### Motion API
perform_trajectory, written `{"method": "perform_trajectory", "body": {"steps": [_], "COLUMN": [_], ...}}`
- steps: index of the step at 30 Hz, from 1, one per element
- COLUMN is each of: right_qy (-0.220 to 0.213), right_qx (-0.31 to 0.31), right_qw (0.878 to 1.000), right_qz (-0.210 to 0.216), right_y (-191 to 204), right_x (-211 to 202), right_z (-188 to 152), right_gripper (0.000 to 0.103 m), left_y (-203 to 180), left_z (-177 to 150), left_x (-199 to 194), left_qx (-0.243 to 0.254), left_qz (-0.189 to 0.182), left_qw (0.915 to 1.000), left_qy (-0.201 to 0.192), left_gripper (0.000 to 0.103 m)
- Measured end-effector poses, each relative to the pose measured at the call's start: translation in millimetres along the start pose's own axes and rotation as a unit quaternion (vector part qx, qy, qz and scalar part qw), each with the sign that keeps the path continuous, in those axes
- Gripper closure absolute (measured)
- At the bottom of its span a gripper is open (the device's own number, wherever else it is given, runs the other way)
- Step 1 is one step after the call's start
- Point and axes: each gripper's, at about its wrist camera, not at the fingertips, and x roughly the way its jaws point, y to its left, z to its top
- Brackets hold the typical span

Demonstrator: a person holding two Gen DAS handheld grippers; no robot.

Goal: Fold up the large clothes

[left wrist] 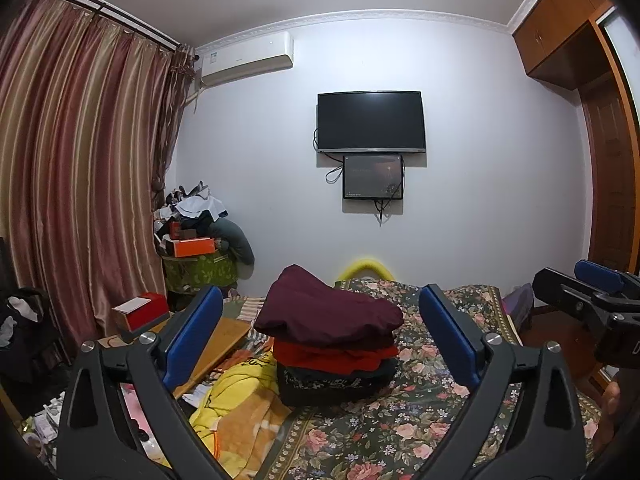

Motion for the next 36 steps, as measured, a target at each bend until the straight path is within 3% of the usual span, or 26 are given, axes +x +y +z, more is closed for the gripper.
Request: {"method": "perform_trajectory", "body": {"steps": [36], "right_qy": [0.014], "right_qx": [-0.01], "right_qw": [1.0], "right_qz": [-0.006], "right_y": [0.5], "right_x": [1.2], "right_z": [-0.5], "right_gripper": [0.0], "left_y": [-2.8], "left_z": [-5.6], "left_x": [8.1], "left_qx": [-0.013], "left_qz": [-0.021], "left_qw": [0.9996], "left_qy": [0.015], "left_gripper": [0.001]}}
